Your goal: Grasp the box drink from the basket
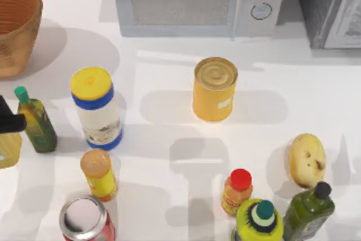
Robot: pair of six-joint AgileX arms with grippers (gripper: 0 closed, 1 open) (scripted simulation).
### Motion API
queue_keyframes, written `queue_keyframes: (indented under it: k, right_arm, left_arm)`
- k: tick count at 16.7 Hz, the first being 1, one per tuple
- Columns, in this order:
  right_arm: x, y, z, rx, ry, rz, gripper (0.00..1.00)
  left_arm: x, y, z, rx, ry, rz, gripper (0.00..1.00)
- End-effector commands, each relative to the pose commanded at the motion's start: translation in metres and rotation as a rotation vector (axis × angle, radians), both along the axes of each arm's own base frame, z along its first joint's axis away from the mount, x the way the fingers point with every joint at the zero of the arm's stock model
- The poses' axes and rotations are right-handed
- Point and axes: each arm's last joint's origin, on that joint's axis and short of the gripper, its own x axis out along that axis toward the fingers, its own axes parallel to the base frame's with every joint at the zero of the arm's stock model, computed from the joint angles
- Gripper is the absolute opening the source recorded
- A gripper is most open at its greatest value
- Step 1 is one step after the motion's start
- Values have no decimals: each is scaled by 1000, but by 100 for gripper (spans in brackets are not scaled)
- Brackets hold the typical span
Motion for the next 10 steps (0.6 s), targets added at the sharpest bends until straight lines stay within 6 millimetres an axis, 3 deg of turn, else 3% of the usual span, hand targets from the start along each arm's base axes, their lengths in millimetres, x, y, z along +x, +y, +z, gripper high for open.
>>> queue_keyframes:
  k: [3, 5, 8, 10]
  right_arm:
    - [0, 0, 0, 0, 0, 0, 100]
    - [0, 0, 0, 0, 0, 0, 100]
    - [0, 0, 0, 0, 0, 0, 100]
    - [0, 0, 0, 0, 0, 0, 100]
  left_arm:
    - [25, -30, 36, -22, -19, 49, 0]
    - [45, -61, 56, -39, -26, 89, 0]
    - [69, -124, 68, -58, -22, 163, 0]
    - [78, -173, 63, -59, -11, 219, 0]
